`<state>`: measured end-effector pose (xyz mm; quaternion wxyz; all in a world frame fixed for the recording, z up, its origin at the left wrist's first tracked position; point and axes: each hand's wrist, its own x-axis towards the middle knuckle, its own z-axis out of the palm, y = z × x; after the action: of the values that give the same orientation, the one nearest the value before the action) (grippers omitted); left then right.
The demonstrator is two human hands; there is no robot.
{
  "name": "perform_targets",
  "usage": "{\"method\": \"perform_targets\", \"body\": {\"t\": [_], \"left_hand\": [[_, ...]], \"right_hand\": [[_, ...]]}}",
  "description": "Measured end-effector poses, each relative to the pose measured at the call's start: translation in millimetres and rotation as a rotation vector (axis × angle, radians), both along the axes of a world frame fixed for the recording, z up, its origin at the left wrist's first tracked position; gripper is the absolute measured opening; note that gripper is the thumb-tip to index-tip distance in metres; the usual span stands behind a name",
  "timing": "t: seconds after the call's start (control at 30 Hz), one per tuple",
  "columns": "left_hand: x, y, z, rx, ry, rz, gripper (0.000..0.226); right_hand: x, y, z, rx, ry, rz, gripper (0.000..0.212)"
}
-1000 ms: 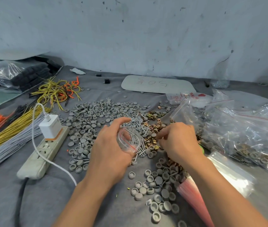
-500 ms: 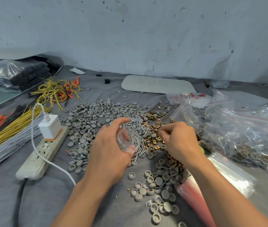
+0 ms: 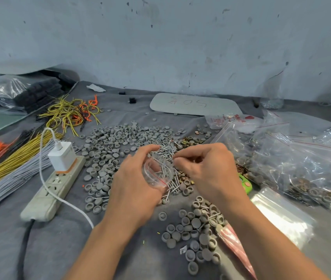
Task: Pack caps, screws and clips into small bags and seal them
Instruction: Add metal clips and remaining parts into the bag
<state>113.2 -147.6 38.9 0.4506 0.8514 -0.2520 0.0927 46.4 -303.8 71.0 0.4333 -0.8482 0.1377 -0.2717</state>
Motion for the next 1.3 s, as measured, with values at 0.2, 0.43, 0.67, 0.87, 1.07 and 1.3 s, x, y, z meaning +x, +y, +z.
{"method": "perform_targets", "body": {"t": [0.2,0.43,0.67,0.87,1.07,1.3], "left_hand": [[-1.4,1.4,0.7,-0.002,0.012,-0.005,0.076],[-1.4,-0.3,1.0,0.026,0.009,0.001,0.078],[0.1,0.5,0.2,0.019,0.013,0.0,0.079],[0.3,-2.0,0.4,0.041,0.003,-0.011,0.073],[-3.9,-6.6,2.1,0.074,0.023,-0.022,0.081],[-0.5,-2.7,0.4,0.051,0.035,-0.018,0.081]], "right_hand": [[8.8,-37.7,-18.7,-0.336,0.338,-0.203,0.017],[24.3,-42.0,-39.6,-0.623,0.571,-0.164,0.017],[25.6,-47.7,-40.9,-0.602,0.575,-0.185,0.009],[9.1,-36.4,-19.1,-0.104,0.221,-0.066,0.015],[1.4,9.5,-3.2,-0.243,0.022,0.109,0.014],[10.7,-14.8,-11.6,-0.258,0.079,-0.136,0.013]]}}
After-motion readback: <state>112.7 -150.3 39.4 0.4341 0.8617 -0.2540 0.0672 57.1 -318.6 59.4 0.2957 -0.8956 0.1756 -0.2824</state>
